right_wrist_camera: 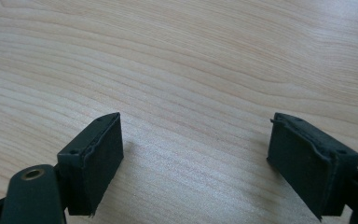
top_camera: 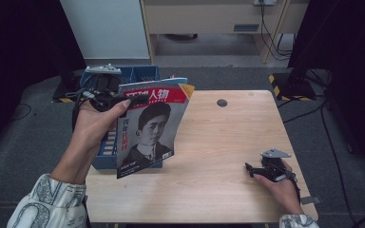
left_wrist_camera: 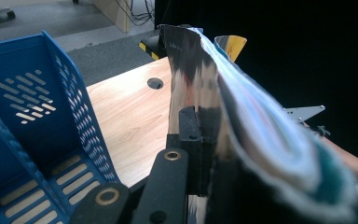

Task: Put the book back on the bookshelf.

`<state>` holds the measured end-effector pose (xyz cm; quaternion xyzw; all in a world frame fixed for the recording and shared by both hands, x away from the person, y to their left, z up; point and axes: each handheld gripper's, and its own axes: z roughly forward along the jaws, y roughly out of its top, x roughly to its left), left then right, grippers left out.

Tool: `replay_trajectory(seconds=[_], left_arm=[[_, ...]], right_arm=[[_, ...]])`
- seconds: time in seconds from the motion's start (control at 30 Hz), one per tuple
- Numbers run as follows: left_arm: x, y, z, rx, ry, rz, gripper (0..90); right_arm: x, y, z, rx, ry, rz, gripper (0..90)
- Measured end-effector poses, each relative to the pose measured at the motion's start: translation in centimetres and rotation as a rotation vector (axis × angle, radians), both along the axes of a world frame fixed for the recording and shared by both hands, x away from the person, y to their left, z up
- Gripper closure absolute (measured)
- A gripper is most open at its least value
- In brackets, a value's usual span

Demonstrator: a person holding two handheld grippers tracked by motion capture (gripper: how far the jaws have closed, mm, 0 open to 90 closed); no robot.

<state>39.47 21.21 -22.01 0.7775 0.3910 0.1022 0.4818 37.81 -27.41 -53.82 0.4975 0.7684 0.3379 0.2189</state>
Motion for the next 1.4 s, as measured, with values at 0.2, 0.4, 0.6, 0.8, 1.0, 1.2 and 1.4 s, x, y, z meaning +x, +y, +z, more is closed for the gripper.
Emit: replay_trajectory(seconds=[0.2,0.4,0.6,0.8,1.0,1.2,1.4], left_arm=[[-0.3,1.2,0.1,-0.025,-0.007,0.02,86.6],[-0.5,2.7,-0.4,-0.037,-0.002,0.046,86.7],[-0.9,4.1,-0.1,-0.043,-0.012,0.074,86.6],[-1.3,5.3,0.1,-0.038,-0.018,0.096,86.6],[-1.5,6.4,0.3,-0.044,-0.023,0.12,86.7],[-1.5,7.4,0.5,-0.045,-0.027,0.142,86.6],[-1.4,8.3,0.7,-0.039,-0.03,0.166,86.6]], right_arm=[[0.0,0.0,0.0,-0.001,-0.001,0.001,18.2],[0.0,0.0,0.0,0.001,0.0,0.0,18.2],[0.0,0.0,0.0,0.001,0.0,0.0,18.2],[0.0,0.0,0.0,0.001,0.0,0.0,18.2],[0.0,0.0,0.0,0.001,0.0,0.0,18.2],[0.0,0.0,0.0,0.001,0.0,-0.001,18.2],[0.0,0.0,0.0,0.001,0.0,0.0,18.2]])
